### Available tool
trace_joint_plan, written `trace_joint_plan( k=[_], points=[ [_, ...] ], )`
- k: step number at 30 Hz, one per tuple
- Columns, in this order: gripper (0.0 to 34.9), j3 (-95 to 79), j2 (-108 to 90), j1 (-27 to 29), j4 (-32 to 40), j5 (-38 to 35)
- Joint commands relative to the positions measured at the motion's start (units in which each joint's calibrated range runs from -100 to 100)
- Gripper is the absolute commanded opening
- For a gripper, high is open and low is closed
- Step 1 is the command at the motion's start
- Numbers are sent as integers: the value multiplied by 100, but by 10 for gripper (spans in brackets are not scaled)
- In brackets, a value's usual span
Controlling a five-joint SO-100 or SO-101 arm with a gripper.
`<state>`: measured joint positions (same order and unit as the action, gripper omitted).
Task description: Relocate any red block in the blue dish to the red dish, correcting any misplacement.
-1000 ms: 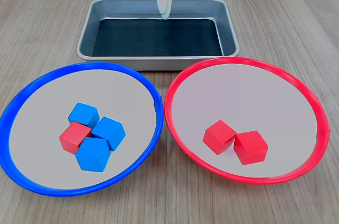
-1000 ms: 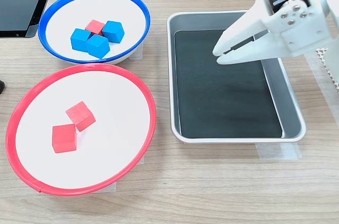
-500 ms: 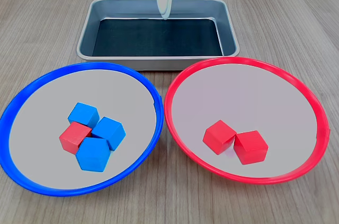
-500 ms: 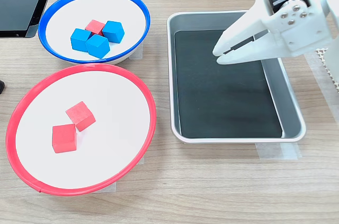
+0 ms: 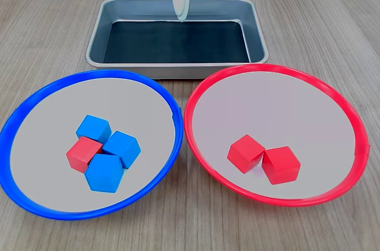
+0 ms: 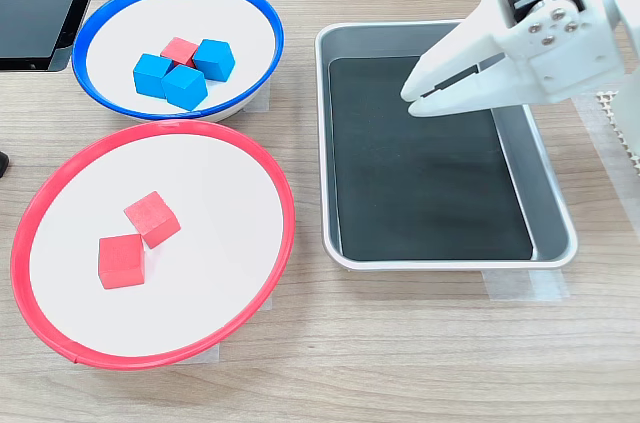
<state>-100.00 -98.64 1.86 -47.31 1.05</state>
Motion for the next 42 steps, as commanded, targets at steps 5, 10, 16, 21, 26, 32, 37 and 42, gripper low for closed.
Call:
trace_joint_plan(
  k=[5,10,16,21,26,32,37,42],
  points=[
    [3,1083,1006,73,88,-176],
    [3,2276,2209,82,88,-283],
    [3,3796,3838,299,162,-484],
    [3,5225,5458,657,146,-698],
    [3,6527,6925,977,55,-767],
    [80,7984,8589,1353,-44,-596],
    [101,8858,9578,1438,-193,-405],
    [113,9604,10405,1447,-308,-88]
  ],
)
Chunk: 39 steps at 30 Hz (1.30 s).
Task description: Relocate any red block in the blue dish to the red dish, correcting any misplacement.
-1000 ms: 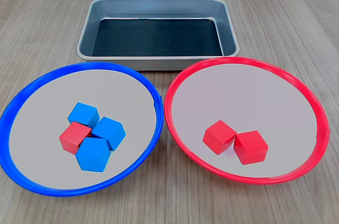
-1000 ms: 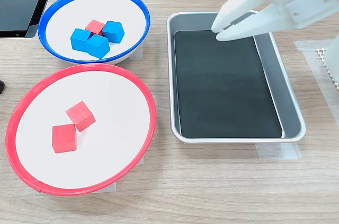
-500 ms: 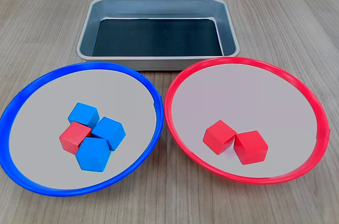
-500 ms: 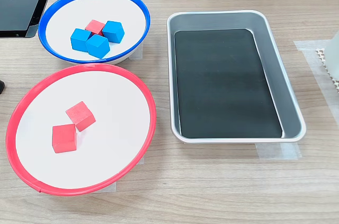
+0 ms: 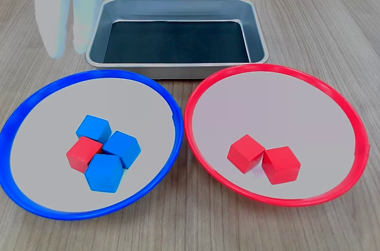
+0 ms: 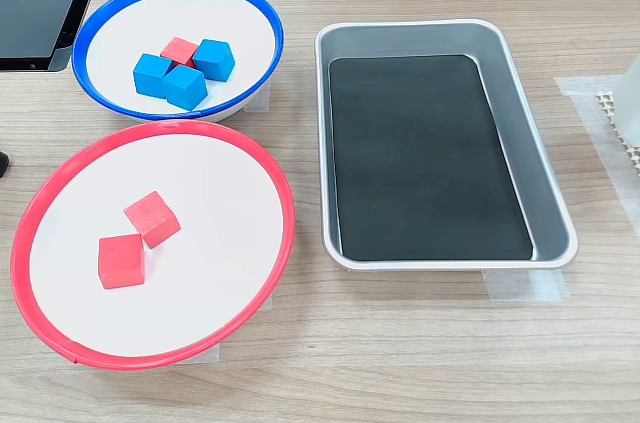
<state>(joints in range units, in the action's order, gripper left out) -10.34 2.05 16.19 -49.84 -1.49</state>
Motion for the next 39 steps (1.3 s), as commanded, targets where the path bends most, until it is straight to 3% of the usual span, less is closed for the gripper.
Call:
trace_joint_plan(
  k=[1,12,25,39],
  points=[
    [112,802,508,13,-80,234],
    [111,2405,1795,164,-270,484],
    [161,2541,2196,484,-270,444],
    [167,2659,2452,362,-146,488]
  ],
)
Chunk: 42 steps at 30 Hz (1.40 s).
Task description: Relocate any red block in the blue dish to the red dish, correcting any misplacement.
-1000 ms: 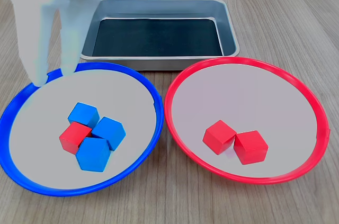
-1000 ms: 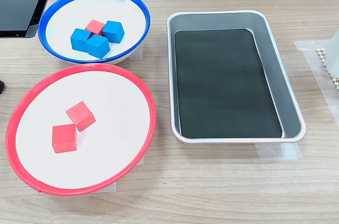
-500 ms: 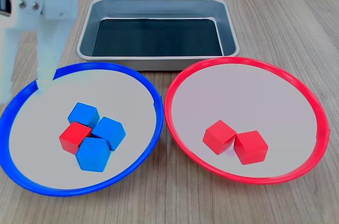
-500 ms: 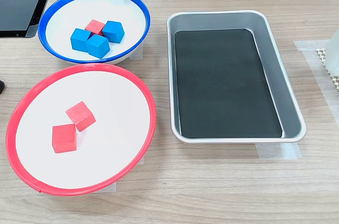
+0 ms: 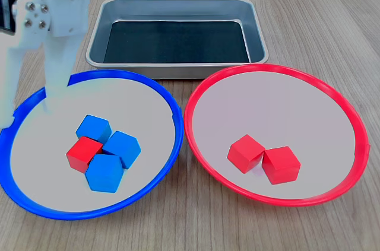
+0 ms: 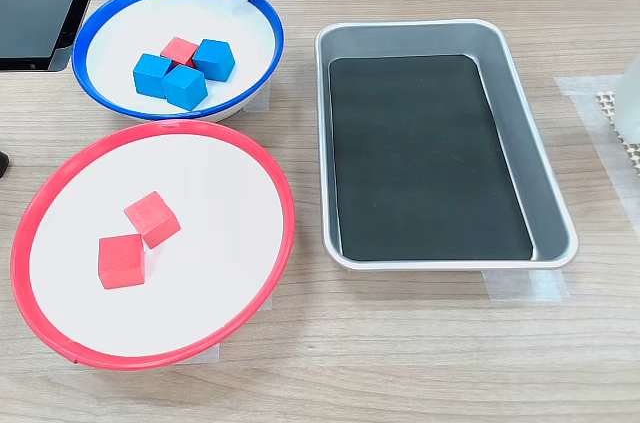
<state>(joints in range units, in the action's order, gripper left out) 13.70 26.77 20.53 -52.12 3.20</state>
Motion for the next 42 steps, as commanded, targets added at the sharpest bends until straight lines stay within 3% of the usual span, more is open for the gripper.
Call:
trace_joint_plan(
  k=[1,36,42],
  points=[
    [165,255,-20,-91,82,20],
    [165,364,372,-467,198,117],
    [171,701,440,-561,-100,200]
  ],
)
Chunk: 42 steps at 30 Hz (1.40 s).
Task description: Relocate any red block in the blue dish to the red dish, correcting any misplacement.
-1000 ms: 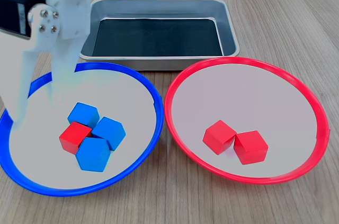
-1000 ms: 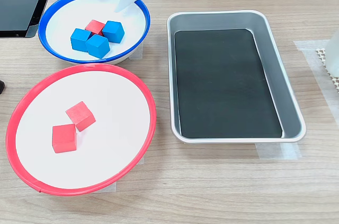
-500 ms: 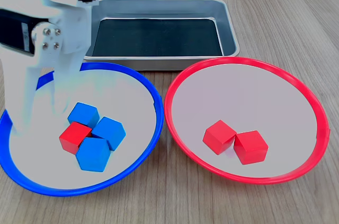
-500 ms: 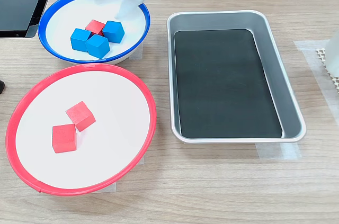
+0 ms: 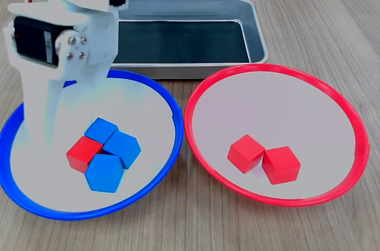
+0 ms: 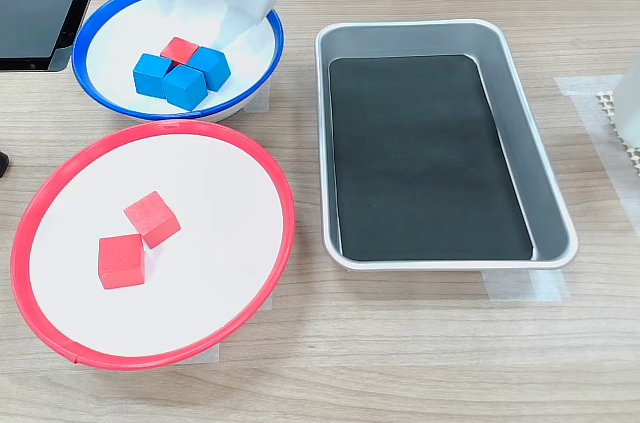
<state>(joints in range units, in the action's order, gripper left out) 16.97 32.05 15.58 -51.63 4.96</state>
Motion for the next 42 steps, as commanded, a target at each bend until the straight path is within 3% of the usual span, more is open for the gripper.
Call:
trace_joint_plan(
  k=[1,14,42],
  points=[
    [172,411,-63,-66,-181,29],
    [176,565,244,151,-248,88],
    [186,957,654,-226,-231,234]
  ],
)
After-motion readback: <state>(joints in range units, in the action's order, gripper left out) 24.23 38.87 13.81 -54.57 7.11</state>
